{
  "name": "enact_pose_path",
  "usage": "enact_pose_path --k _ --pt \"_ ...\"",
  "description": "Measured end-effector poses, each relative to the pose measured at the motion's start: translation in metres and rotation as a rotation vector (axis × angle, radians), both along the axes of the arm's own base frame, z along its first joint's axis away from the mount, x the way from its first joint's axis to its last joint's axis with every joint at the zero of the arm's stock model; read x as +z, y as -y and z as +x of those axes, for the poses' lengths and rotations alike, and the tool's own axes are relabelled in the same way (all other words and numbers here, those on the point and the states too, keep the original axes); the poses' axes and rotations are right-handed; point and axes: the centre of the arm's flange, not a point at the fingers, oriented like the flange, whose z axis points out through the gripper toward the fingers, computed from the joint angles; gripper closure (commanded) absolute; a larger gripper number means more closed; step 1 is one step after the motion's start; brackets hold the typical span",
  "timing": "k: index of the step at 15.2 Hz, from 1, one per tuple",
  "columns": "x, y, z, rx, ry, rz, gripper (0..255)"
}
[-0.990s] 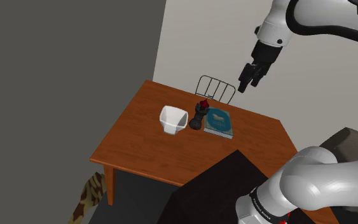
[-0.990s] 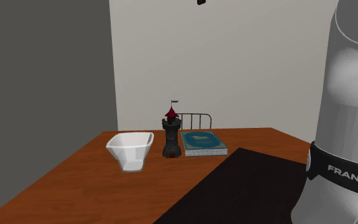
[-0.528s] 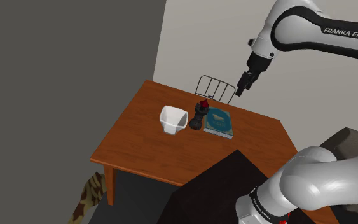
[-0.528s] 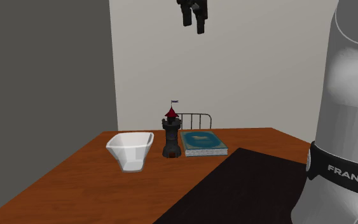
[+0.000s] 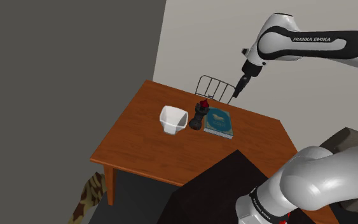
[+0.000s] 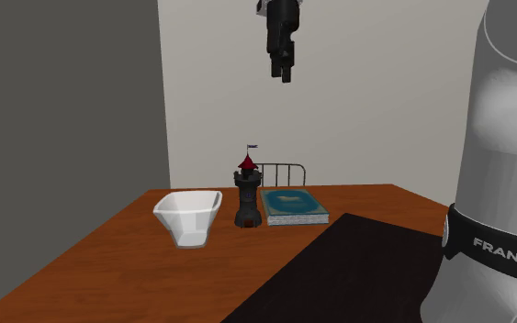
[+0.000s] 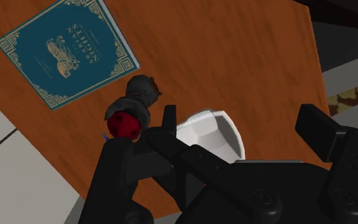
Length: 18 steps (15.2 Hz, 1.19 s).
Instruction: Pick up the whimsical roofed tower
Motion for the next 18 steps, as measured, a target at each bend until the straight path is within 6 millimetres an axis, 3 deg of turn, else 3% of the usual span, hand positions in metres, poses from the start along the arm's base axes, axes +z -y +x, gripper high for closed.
enact_pose_path --k 7,18 --pt "-0.049 0.054 0.049 0.139 0.022 0.032 0" --pt "-0.13 0.13 0.146 0.355 0.055 0.077 0"
